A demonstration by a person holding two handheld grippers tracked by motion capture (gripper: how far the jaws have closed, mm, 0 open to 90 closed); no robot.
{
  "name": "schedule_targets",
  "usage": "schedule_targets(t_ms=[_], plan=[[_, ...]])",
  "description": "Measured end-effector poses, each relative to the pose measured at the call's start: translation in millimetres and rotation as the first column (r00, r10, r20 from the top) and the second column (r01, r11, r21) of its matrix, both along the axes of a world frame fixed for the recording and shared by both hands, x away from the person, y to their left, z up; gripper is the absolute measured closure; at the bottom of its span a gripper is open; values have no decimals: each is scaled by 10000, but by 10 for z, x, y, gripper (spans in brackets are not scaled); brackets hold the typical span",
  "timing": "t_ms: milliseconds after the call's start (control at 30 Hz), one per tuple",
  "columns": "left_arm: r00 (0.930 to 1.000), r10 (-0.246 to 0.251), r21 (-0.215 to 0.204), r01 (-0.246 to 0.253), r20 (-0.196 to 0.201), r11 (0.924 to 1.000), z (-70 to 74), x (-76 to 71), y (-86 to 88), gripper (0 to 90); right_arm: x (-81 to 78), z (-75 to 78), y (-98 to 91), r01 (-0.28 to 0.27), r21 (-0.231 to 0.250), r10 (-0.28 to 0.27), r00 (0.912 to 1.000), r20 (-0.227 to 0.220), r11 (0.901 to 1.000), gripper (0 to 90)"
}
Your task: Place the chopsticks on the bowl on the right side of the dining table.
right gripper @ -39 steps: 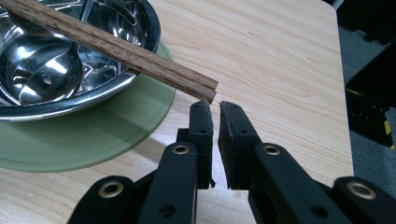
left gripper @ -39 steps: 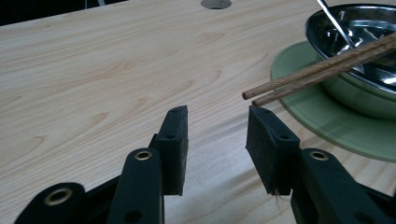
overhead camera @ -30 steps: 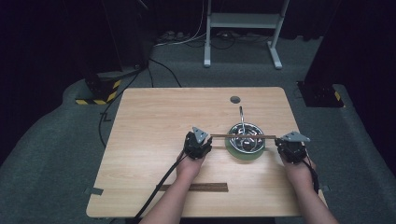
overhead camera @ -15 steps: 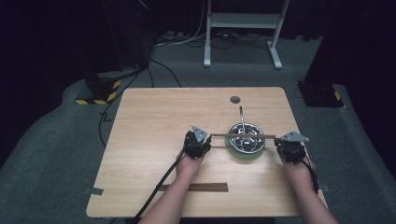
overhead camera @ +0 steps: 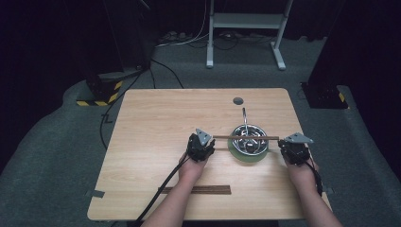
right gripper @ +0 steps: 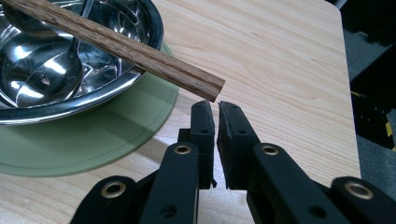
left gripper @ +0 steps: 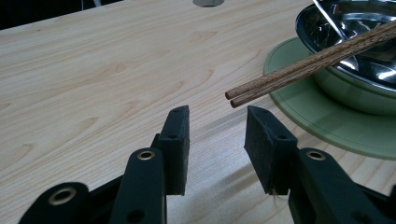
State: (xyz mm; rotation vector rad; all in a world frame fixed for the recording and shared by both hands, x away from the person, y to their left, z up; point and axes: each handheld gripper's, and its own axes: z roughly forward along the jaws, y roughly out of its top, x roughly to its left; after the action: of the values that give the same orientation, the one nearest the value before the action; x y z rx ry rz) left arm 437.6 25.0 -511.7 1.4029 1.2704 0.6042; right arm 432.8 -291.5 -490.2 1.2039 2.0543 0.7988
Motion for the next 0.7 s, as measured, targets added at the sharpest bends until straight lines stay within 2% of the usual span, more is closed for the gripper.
schedule_targets(t_ms=[67,300,400,467,500,567,600,633,667,700], plan=[[9999,-142,313,141,9,9994,4,-6,18,600,0,-2,2,11,9,-10,10000,-30,10000,841],[9999,-115,237,113,86,9997,1,-9,9,600,-10,-2,11,49,25,-49,9999,-94,10000,833],[9999,-121,134,120,103,9998,3,-15,3,609,-12,-3,1,-62,-149,62,10000,-51,9999,827],[9997,-249,257,248,34,9994,6,-27,11,641,-26,-1,10,-19,-94,18,9999,-158,10000,825],[9998,-183,83,183,83,9998,6,-29,-7,653,-27,1,8,-42,-153,40,9999,-101,9999,824],[9996,-263,214,261,68,9994,10,-37,-1,686,-46,3,25,-13,-83,12,9999,-153,10000,824],[9997,-219,113,218,85,9997,11,-39,-9,696,-45,3,26,-82,-172,81,9999,-66,9998,824],[9993,-365,312,364,27,9988,13,-45,5,712,-49,2,33,-73,-196,72,10000,-45,9998,824],[9992,-394,328,393,40,9987,13,-49,1,727,-50,4,34,-134,-216,133,9999,-55,9997,825],[9995,-302,116,301,71,9995,13,-49,-17,737,-52,3,42,-110,-166,108,9999,-89,9998,825]])
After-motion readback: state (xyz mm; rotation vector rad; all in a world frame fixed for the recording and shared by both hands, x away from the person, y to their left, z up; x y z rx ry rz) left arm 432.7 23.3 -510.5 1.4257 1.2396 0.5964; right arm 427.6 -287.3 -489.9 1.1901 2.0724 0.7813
